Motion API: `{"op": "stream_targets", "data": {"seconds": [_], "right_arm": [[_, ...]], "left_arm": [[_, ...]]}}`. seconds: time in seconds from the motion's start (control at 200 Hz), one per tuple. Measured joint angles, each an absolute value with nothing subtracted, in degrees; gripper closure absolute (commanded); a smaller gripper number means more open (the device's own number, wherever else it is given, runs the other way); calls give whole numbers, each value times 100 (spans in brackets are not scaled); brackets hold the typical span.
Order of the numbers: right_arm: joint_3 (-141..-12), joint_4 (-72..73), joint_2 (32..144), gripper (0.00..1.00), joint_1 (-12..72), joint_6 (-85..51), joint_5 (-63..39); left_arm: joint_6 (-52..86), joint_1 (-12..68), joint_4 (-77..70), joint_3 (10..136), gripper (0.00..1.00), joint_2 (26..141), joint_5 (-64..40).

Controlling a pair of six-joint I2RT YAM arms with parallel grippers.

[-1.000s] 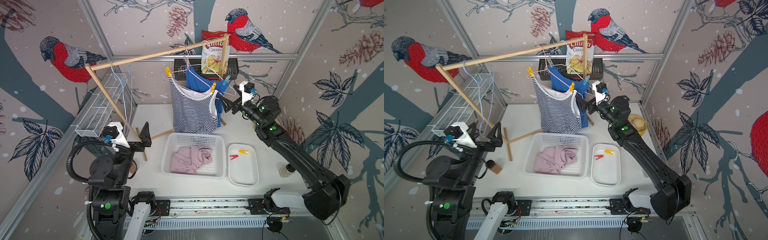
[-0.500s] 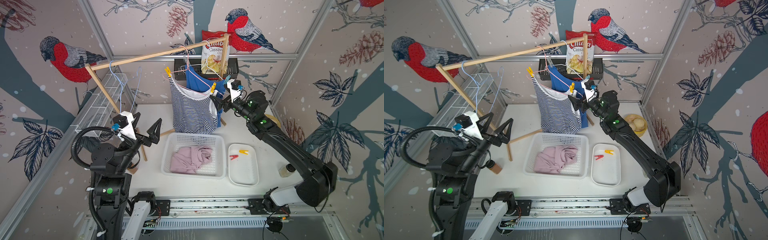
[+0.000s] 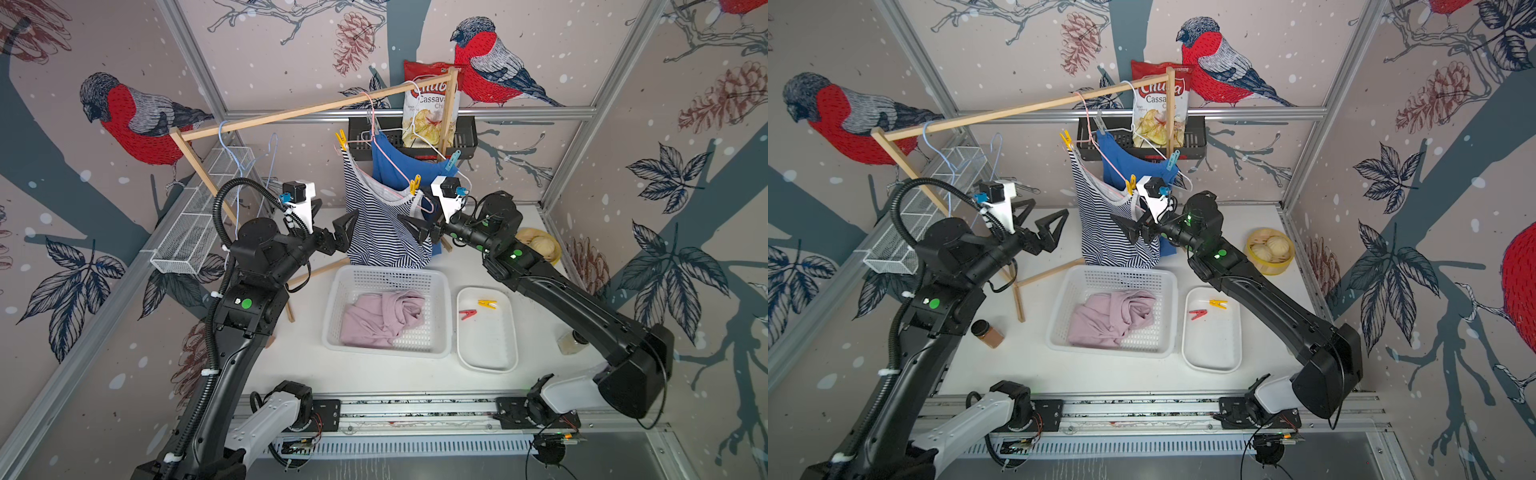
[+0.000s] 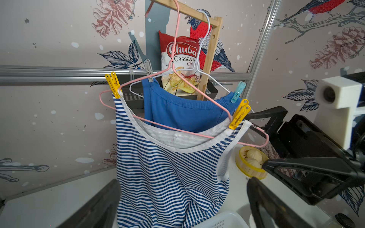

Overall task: Remove the clothespins securing tank tops to the hanger
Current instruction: Pick up the hanger from the clothesline.

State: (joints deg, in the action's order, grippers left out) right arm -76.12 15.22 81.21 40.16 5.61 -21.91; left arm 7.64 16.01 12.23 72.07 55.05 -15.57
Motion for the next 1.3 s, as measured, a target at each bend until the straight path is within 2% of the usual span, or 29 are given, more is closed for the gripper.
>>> {"op": "stream_targets", "data": {"seconds": [0.415,0.665,0.896,1.076,1.301], "right_arm": [[-7487,2091,8114,1,4045,-23,-3533],[-7465,2147,8287,1,3966,-252,-3944],[-7417,2764,8582,2,3684,-956,-4473],[-7435,3542,9021,6,3649,-1761,-5068],[-7432,4882,9389,6,3649,-2930,-5636]], "left_arm": [[816,2759,1055,7185,1,6300,-742],[908,2834,676,6993,1,6379,-576],[945,2838,397,6788,1,6386,-657],[967,2838,309,6622,1,6276,-819],[1013,2897,187,6469,1,6003,-1031]]}}
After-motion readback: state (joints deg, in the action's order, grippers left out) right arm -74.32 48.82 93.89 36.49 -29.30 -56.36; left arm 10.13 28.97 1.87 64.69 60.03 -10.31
